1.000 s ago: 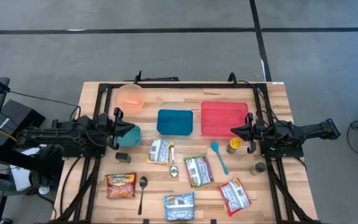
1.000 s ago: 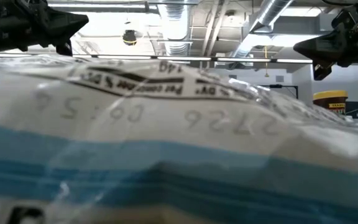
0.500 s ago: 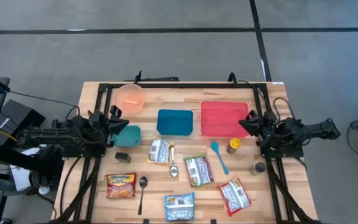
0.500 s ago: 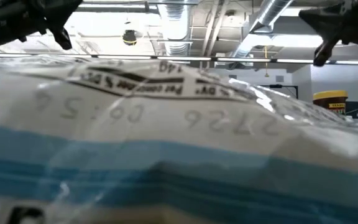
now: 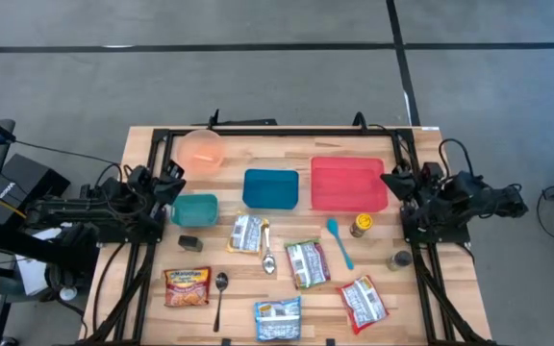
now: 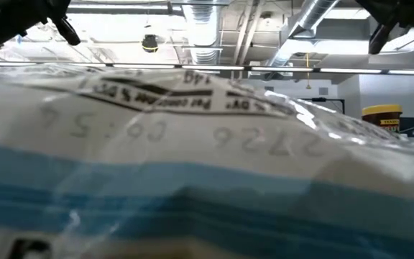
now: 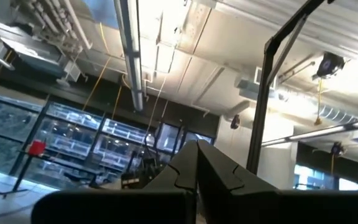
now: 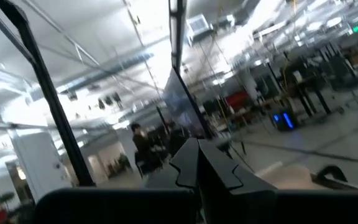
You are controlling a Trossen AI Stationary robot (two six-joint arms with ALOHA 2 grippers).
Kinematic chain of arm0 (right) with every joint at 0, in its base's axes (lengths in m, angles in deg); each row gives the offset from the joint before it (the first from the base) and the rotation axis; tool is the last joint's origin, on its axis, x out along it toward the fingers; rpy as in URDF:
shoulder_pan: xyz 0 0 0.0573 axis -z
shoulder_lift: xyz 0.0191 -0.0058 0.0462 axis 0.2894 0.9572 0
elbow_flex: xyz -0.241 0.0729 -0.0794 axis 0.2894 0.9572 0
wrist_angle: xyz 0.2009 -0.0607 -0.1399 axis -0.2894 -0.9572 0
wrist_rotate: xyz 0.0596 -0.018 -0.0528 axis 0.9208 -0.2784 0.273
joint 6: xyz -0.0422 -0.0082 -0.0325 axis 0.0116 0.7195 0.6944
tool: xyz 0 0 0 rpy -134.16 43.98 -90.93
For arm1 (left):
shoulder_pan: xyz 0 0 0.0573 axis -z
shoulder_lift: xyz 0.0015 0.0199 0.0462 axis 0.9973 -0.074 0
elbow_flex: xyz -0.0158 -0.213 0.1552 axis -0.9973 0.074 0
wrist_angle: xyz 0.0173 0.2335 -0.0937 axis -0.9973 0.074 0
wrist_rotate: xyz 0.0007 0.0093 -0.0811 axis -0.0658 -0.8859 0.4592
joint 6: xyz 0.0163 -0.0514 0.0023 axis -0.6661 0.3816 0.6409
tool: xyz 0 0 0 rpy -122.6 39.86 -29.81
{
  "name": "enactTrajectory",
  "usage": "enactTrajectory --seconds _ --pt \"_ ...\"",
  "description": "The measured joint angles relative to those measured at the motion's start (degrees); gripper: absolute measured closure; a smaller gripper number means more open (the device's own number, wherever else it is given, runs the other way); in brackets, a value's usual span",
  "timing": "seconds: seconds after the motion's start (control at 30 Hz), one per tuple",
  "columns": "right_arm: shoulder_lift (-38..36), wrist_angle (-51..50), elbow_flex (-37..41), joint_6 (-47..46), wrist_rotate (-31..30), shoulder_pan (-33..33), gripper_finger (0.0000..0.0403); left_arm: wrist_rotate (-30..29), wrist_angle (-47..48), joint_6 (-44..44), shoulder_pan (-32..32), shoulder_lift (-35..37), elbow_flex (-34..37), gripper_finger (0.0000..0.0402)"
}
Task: Pick & Place Food Item
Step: Put the green seasoning bottle into the blue bin
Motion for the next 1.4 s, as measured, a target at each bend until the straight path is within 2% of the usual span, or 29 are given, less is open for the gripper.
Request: enactTrajectory --seconds 0.2,0.43,0.67,0.93,1.03,1.2,1.4 --pt "2.6 -16.9 -7.0 -9.0 -1.5 -0.2 0.0403 0.0 1.2 4.5 0.0 -1.1 0.0 0.0402" --pt "11.8 -41.7 -14.3 -24.8 -0.9 -0.2 0.0403 -0.8 0.5 5.0 0.0 -9.0 0.0 0.0402" --pt "23.4 -59.0 -24.2 -28.9 1.6 -0.8 0.0403 -0.8 -4.3 4.0 0.0 -16.4 0.0 0.0402" --pt "34.4 -77.2 -31.9 -38.0 2.4 -5.5 0.0403 -0.2 -4.3 3.8 0.0 -18.0 0.0 0.0402" --pt "37.1 -80.6 -32.7 -43.2 2.7 -7.9 0.0403 1.5 -4.3 3.7 0.0 -18.0 0.0 0.0402" --pt "40.9 -80.8 -32.3 -47.4 3.5 -12.9 0.0403 5.0 -4.3 3.7 0.0 -18.0 0.0 0.0402" --pt "43.7 -81.5 -32.3 -51.8 3.9 -17.9 0.0403 5.4 -4.3 3.7 0.0 -18.0 0.0 0.0402"
